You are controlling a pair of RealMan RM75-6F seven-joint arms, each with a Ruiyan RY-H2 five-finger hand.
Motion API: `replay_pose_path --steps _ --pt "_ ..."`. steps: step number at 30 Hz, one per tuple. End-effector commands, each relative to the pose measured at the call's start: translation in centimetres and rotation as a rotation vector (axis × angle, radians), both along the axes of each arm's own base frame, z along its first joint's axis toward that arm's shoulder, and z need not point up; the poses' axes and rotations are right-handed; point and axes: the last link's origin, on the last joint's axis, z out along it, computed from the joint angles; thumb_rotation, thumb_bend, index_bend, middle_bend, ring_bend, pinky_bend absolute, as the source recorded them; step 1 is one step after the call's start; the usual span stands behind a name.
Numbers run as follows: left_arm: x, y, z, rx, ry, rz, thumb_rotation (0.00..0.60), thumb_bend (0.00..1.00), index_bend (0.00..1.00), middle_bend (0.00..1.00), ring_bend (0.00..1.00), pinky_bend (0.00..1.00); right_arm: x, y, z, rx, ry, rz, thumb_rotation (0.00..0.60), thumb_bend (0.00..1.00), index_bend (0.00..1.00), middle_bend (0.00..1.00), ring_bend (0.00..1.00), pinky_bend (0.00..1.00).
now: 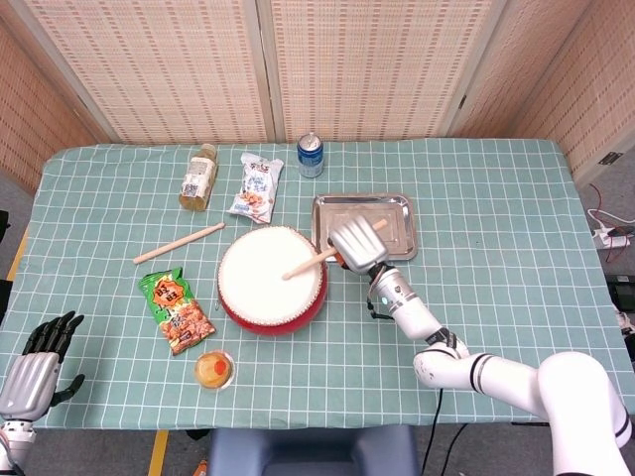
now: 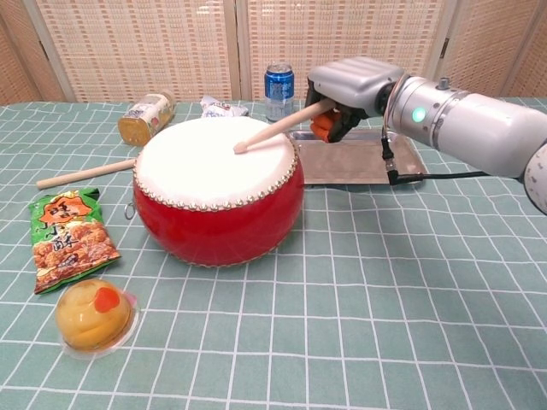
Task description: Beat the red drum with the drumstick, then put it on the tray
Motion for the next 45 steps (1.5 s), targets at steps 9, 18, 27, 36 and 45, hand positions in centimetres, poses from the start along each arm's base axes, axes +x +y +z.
replay_pose_path --steps 9,18,27,36,45 --pt "0.2 0.2 0.0 -0.002 0.002 -0.007 0.600 0.24 0.02 0.00 0.00 0.02 -1.0 -1.4 4.0 -0.012 -0.340 -0.134 0.600 0.77 0.87 0.93 1.00 1.00" --pt "0.5 0.2 0.0 -0.006 0.013 -0.002 0.600 0.24 0.02 0.00 0.00 0.02 -6.9 -4.1 3.1 -0.010 -0.281 -0.340 0.600 0.77 0.86 0.93 1.00 1.00" --pt "0.5 0.0 0.0 -0.011 0.019 0.015 0.600 0.24 0.02 0.00 0.00 0.02 -8.4 -6.2 0.6 0.002 -0.236 -0.420 0.600 0.73 0.83 0.93 0.93 1.00" --pt "0.3 0.0 0.1 -0.014 0.022 0.028 0.600 0.24 0.02 0.00 0.00 0.02 -7.5 -7.5 -1.3 0.022 -0.263 -0.469 0.600 0.61 0.68 0.76 0.73 0.99" --pt "0.1 -0.1 0.1 -0.015 0.022 0.036 0.600 0.24 0.02 0.00 0.00 0.02 -7.5 -7.9 -2.0 0.034 -0.272 -0.517 0.600 0.42 0.40 0.46 0.39 0.58"
